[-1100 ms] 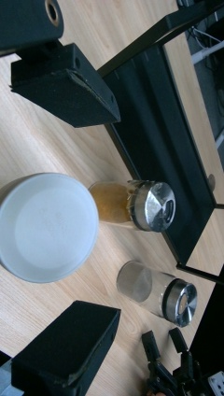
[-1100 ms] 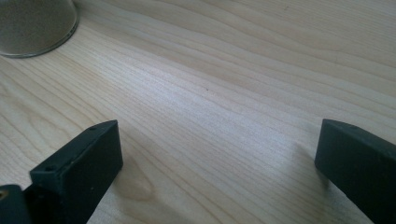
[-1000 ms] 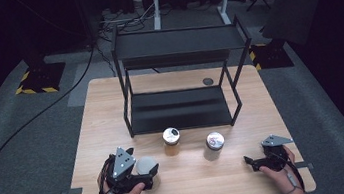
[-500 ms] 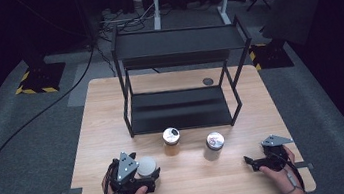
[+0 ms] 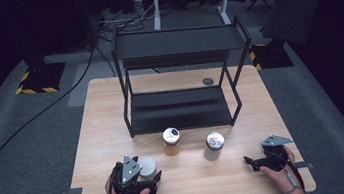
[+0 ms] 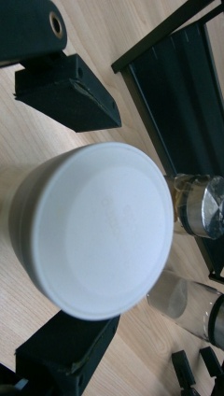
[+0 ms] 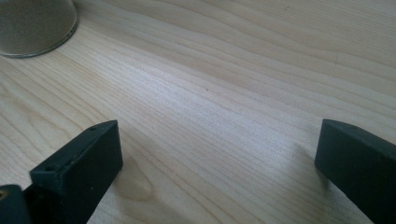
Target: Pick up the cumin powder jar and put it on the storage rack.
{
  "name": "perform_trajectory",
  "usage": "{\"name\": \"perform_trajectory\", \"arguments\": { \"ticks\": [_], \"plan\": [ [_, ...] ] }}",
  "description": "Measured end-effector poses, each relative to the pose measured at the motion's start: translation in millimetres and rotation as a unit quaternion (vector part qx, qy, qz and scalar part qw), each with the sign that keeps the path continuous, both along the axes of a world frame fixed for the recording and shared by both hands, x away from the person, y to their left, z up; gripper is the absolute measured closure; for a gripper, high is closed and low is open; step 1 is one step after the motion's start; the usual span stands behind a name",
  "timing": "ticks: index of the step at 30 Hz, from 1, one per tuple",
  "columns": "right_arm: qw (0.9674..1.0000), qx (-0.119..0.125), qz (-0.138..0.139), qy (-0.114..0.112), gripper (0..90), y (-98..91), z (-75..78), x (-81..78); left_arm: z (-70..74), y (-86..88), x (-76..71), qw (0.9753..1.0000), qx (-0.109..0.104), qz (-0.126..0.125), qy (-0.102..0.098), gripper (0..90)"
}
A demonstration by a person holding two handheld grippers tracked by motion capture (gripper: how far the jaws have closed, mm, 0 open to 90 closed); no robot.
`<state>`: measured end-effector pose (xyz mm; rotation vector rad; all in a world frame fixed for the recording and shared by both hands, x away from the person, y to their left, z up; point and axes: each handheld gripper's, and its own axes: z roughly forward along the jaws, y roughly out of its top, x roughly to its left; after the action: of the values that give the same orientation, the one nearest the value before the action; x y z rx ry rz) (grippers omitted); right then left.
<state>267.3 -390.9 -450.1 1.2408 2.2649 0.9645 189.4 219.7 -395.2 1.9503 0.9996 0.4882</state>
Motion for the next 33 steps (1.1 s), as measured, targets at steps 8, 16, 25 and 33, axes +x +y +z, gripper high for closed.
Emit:
{"name": "perform_trajectory", "arguments": {
  "ticks": [8, 16, 25, 33],
  "plan": [
    [1.0000, 0.000, 0.000, 0.000, 0.6, 0.0, 0.0, 0.0, -4.8, -1.6, 1.4, 0.9999, 0.007, -0.008, -0.003, 27.0],
    [1.0000, 0.000, 0.000, 0.000, 0.7, 0.0, 0.1, 0.0, -1.5, -2.9, 2.0, 0.9999, 0.011, -0.011, 0.000, 33.5],
    [1.0000, 0.000, 0.000, 0.001, 0.6, 0.1, 0.2, 0.1, 11.6, -2.6, 5.9, 0.9999, 0.011, -0.010, 0.008, 33.6],
    [1.0000, 0.000, 0.000, 0.000, 0.6, 0.0, 0.0, 0.1, 32.7, -1.8, 15.4, 0.9998, 0.014, -0.015, 0.006, 33.6]
  ]
}}
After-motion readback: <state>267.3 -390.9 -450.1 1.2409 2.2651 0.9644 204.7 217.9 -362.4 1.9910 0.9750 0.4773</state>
